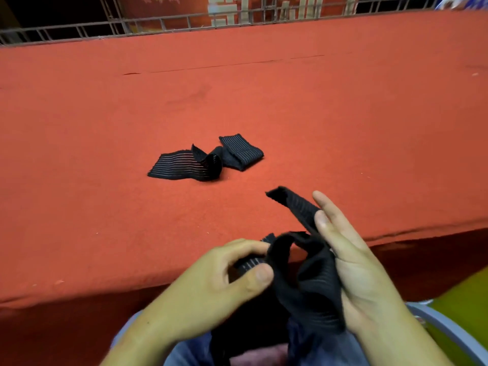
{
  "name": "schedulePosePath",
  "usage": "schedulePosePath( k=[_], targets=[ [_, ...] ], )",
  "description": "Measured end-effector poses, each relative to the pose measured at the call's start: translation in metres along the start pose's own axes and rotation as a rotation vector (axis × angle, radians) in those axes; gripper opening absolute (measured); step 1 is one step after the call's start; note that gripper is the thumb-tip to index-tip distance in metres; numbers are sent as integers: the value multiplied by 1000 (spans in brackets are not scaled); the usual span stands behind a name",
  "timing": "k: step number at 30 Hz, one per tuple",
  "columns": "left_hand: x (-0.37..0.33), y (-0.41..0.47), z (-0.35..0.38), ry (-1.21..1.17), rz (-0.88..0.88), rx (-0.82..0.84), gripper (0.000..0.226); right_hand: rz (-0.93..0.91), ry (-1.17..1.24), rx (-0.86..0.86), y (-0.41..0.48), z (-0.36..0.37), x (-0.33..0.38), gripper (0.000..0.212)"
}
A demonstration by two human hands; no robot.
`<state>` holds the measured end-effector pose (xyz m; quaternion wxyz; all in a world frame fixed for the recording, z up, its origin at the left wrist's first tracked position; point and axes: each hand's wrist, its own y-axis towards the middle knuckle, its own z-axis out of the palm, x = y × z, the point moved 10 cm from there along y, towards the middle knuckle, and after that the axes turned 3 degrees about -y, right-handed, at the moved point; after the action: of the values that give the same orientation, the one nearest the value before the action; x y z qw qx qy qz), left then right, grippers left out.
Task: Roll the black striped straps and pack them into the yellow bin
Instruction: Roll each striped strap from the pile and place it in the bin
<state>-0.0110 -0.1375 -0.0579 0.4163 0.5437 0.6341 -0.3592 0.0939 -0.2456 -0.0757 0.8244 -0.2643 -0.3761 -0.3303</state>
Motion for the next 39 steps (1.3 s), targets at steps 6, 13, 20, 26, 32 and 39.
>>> schedulePosePath(
  k=[6,13,20,26,32,39],
  targets=[
    [0,4,-8,70,-20,-98,18,54,-70,42,-7,6,-4,67],
    [29,2,-9,37,-205,-70,36,-134,-145,-42,-14,-6,30,69],
    [18,-3,-4,64,-168,-3,59,-160,-55,17,-11,-7,45,61],
    [5,1,10,-41,-106,44,43,-169,-58,125,-11,20,36,45],
    [-2,0,42,-161,-87,211,37,-221,-73,101,-14,41,30,30],
    [13,-1,8,-309,-112,1,20,-287,-361,-21,-14,15,25,49]
  ],
)
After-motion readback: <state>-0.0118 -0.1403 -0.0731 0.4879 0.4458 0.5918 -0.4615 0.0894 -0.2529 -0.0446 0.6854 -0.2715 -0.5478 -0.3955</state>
